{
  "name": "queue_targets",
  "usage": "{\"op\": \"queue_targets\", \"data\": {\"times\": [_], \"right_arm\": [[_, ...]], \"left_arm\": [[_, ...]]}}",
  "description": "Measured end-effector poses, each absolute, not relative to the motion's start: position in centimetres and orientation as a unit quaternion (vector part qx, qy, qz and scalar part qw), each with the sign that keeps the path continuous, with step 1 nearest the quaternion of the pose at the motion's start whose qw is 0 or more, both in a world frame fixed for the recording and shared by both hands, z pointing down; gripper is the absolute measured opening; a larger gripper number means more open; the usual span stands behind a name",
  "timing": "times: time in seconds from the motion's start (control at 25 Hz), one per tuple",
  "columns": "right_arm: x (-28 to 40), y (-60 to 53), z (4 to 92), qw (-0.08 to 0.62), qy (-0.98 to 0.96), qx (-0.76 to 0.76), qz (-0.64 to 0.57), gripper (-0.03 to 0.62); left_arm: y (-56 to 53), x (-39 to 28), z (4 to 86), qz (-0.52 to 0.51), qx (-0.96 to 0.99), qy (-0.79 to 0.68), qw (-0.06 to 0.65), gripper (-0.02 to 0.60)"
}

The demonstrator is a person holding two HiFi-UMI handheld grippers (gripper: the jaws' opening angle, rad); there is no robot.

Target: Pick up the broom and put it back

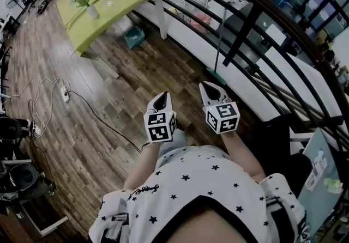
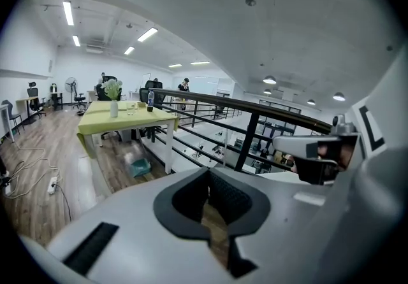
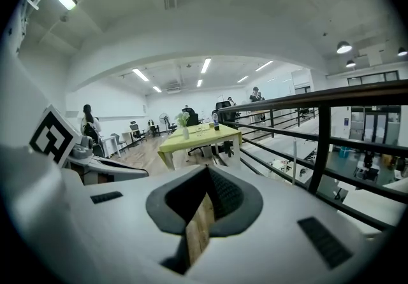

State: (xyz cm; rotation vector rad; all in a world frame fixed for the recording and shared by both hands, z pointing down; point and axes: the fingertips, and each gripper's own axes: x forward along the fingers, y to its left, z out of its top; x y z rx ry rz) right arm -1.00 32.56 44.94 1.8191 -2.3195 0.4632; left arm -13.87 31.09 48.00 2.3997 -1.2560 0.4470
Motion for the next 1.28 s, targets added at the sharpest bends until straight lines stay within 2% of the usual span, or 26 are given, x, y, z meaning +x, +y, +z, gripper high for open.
{"op": "queue_targets", "data": {"times": [0.64,1.28], "right_arm": [[-0.8,22.3,43.4,0.061,-0.733,0.660,0.155,-0.006],[0.9,18.3,43.7,0.049,-0.672,0.723,0.151,-0.006]], "left_arm": [[18.8,-13.1,47.3,0.170,0.887,-0.387,0.188,0.011],[13.0,-11.1,48.2,0.187,0.917,-0.306,0.174,0.011]]}}
